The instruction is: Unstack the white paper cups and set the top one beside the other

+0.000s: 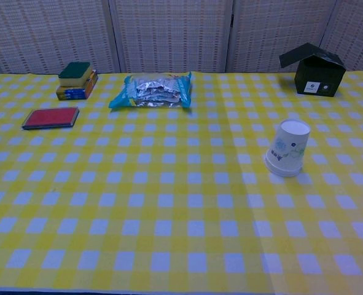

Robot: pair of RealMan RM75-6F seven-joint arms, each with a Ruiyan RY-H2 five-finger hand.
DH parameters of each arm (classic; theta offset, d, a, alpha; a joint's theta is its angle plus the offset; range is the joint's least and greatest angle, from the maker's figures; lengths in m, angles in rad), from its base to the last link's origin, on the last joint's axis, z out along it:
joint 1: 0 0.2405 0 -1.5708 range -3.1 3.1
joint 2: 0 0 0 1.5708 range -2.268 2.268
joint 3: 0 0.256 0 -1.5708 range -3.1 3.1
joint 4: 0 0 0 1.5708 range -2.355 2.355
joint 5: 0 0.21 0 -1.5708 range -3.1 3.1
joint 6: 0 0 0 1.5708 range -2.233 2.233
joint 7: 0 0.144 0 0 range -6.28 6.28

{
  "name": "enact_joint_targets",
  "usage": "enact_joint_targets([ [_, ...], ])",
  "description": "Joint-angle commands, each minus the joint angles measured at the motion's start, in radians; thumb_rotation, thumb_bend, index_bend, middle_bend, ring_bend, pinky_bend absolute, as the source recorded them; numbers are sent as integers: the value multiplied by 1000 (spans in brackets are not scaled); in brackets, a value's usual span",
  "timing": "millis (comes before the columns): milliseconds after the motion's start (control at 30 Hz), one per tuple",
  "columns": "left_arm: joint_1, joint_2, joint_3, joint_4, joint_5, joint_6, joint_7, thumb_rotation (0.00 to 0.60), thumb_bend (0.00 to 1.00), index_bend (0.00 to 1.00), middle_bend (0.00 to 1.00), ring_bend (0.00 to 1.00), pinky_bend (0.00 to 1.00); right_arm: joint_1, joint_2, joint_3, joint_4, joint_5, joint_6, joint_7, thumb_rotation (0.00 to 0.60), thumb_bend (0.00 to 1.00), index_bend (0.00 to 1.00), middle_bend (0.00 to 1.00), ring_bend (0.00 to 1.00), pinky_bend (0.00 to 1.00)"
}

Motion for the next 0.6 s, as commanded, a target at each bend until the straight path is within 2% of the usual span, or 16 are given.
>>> enact_joint_targets([
  [33, 3, 4, 0, -1, 2, 6, -5, 488, 262, 31, 0, 0, 229, 97, 28, 55, -51, 112, -119, -36, 600, 202, 86, 0, 0, 0],
  [167, 13, 11, 0, -2, 13, 28, -13, 488, 262, 30, 0, 0, 228, 182, 1, 79, -59, 207, -212, -126, 600, 203, 92, 0, 0, 0],
  [333, 14, 13, 0, -1, 18, 29, -18, 486, 262, 31, 0, 0, 229, 262, -35, 85, -63, 352, -268, -238, 600, 203, 98, 0, 0, 0],
  [600, 14, 15, 0, 0, 18, 26, -23, 488, 262, 31, 0, 0, 229, 362, -77, 91, -37, 520, -342, -273, 600, 208, 110, 0, 0, 0],
])
